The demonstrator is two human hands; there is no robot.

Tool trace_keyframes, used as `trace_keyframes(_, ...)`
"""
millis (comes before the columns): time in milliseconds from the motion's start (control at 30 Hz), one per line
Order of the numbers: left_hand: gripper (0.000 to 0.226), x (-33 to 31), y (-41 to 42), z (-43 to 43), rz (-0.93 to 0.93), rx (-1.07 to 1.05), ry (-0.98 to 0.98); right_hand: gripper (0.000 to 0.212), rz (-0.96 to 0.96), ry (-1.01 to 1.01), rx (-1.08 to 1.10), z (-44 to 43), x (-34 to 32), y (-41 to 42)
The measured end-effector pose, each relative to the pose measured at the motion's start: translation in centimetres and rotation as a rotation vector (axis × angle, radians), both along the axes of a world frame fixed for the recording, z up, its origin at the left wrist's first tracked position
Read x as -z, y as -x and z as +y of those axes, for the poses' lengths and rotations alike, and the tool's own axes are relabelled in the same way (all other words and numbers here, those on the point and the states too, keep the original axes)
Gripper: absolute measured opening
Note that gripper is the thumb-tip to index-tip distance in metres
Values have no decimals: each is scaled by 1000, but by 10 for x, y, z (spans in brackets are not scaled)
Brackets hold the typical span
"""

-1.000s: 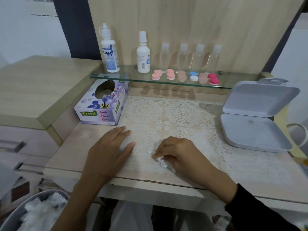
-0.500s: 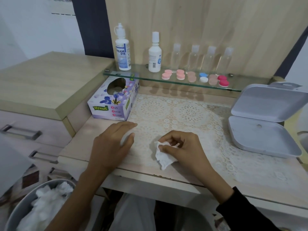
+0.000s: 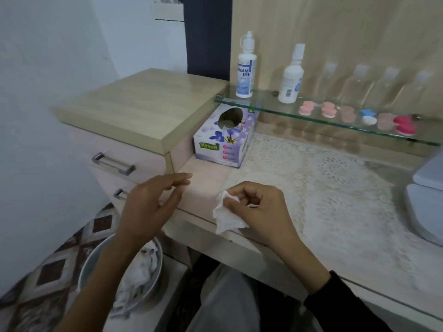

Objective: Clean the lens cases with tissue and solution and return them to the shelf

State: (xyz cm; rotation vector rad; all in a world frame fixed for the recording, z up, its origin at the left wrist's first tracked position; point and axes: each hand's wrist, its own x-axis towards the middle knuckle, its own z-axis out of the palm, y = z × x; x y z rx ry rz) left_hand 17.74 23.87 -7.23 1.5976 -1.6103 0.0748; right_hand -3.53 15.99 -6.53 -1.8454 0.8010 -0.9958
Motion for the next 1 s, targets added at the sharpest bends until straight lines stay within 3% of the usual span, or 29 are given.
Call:
trace_keyframes(567,32,40,-99,94,91,-260,-67,10,61,59,-275,58,26,-146)
trace_keyframes(1000,28,89,-124,140,96,-372,-162,24,434,-65,-319,87,131,-237)
